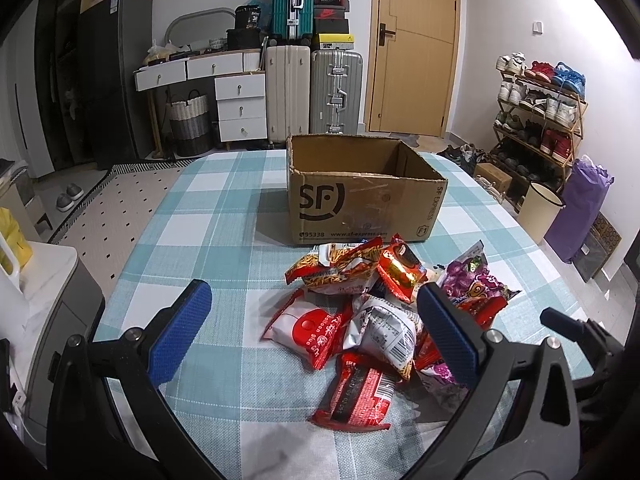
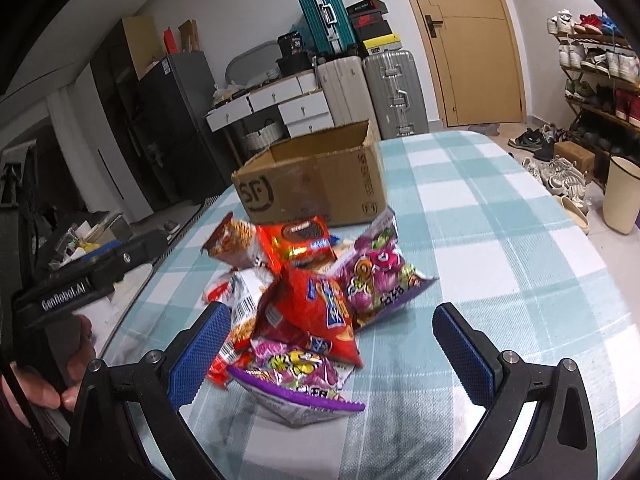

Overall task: Organize snacks
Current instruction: 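Move both tools toward the snack pile in front of the box, then grasp the purple candy bag with the right gripper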

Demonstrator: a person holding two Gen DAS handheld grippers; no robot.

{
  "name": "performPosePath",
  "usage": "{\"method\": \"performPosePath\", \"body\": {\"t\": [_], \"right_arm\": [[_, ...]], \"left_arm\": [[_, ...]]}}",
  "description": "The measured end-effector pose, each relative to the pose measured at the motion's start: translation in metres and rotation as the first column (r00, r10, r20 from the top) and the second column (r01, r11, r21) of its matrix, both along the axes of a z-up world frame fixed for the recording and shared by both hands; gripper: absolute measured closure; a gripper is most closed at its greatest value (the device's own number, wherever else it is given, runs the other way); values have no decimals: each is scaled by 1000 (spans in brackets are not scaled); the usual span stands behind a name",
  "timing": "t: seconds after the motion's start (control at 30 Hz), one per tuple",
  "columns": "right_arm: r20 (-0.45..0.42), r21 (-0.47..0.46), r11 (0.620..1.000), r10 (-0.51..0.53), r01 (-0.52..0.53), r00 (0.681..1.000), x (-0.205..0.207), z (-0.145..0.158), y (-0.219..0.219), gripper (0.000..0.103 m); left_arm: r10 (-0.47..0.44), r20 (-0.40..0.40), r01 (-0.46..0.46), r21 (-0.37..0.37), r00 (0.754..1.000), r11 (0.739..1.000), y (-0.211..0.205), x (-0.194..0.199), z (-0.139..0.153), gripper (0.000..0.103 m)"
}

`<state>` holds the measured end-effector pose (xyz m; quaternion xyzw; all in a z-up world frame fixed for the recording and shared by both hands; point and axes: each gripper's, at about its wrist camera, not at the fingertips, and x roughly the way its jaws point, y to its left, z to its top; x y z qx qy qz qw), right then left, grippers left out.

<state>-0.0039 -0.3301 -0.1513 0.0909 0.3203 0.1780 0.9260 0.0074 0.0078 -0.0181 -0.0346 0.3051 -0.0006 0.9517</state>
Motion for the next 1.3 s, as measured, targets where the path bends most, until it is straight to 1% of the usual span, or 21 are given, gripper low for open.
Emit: {"method": "performPosePath", "body": {"t": [0.1, 0.27, 0.43, 0.5, 0.63, 0.83, 0.97, 1.1, 1.13, 1.2, 1.23, 1.27, 1.3], "right_arm": [[-7, -17, 1000, 19, -20, 1000, 1, -7, 7, 0], [-30, -24, 999, 45, -46, 999, 2, -17, 14, 0], [-41, -22, 997, 67, -68, 997, 3, -23, 19, 0], [-41, -24, 997, 78, -79, 996, 3, -24, 23, 0], [-53, -26, 995, 95, -97, 994, 5, -28, 29, 0], [-82, -14, 992, 127, -129, 988, 5, -34, 38, 0], [-119, 3, 990, 143, -143, 983, 8, -41, 42, 0], [-152, 18, 988, 153, -152, 977, 10, -46, 45, 1], [-158, 15, 988, 156, -155, 975, 11, -48, 47, 2], [-168, 8, 987, 159, -160, 973, 10, -51, 49, 10], [-180, 3, 987, 161, -163, 970, 12, -54, 51, 19], [-190, 6, 986, 167, -169, 968, 12, -56, 51, 22], [-179, 0, 986, 163, -165, 970, 11, -56, 51, 23]], "left_arm": [[-1, -3, 1, -5, 1000, 1000, 2, 0, -1, 1], [2, 14, -2, 23, 1000, 1000, 4, 1, -3, 1], [5, 6, -5, 19, 1000, 1000, 8, 2, -5, 1], [6, 23, -6, 14, 1000, 1000, 8, 2, -5, 1], [5, 30, -6, 14, 1000, 1000, 8, 1, -5, 1], [11, -1, -11, 25, 1000, 1000, 12, 1, -9, 1], [18, 3, -17, -11, 1000, 1000, 15, 2, -10, 1], [22, 0, -22, -17, 1000, 1000, 18, 3, -12, 1], [24, 0, -24, -15, 1000, 1000, 18, 3, -13, 1], [26, 5, -26, -13, 1000, 1000, 20, 3, -14, 1], [28, 7, -28, -12, 1000, 1000, 21, 3, -14, 1], [31, 7, -31, -9, 999, 999, 22, 3, -15, 1], [33, 11, -33, -9, 999, 999, 23, 3, -15, 1]]}}
